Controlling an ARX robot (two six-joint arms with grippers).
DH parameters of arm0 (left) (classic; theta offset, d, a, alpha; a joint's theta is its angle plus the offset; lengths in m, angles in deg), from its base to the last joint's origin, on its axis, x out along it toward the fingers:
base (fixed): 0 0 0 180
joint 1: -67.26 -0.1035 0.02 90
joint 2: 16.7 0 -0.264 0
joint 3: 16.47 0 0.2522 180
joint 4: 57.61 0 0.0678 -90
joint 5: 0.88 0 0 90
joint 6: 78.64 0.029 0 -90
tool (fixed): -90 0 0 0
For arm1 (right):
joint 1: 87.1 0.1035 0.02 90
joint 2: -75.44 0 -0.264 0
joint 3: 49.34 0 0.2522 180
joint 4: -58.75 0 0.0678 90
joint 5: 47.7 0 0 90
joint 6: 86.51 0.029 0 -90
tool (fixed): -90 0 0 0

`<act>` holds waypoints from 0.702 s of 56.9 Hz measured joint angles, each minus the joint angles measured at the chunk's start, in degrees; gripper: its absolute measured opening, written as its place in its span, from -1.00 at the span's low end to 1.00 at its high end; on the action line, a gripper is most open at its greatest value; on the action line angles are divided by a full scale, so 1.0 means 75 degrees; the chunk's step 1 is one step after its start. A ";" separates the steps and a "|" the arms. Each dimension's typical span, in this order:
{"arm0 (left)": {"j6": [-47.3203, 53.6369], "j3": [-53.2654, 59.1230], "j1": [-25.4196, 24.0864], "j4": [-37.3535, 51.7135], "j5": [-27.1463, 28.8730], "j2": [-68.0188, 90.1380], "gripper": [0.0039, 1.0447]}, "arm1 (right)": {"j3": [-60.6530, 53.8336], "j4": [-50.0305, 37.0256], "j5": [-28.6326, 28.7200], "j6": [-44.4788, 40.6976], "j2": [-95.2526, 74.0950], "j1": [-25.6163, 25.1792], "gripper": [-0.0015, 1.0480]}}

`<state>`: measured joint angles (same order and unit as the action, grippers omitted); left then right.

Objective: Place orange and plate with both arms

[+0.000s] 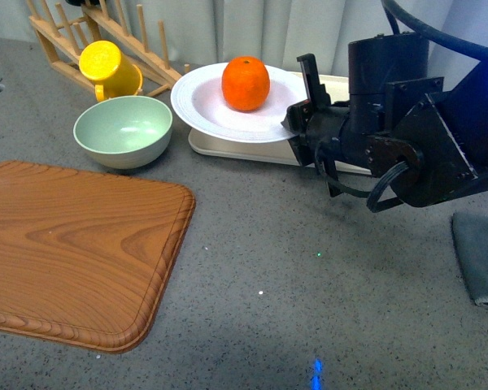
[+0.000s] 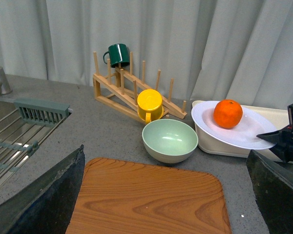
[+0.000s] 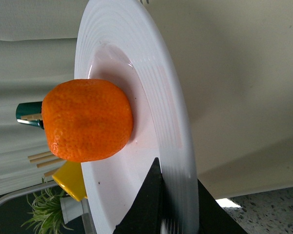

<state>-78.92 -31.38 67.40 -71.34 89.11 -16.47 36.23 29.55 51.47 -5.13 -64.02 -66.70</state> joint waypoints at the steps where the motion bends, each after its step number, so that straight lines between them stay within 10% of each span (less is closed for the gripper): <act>1: 0.0000 0.0000 0.0000 0.0000 0.0003 0.0000 0.88 | 0.0050 0.0041 -0.0029 0.0012 -0.0035 0.0029 -0.93; 24: 0.0000 0.0000 0.0003 0.0000 0.0003 0.0000 0.88 | 0.0405 0.0603 -0.0644 0.0213 -0.0300 0.0111 -0.92; 40: 0.0000 0.0000 0.0003 0.0000 0.0003 0.0000 0.88 | 0.0373 0.0469 -0.0609 0.0233 -0.0300 0.0006 -0.07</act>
<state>-78.92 -31.38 67.42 -71.34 89.13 -16.47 39.03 33.07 46.90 -3.38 -66.27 -66.66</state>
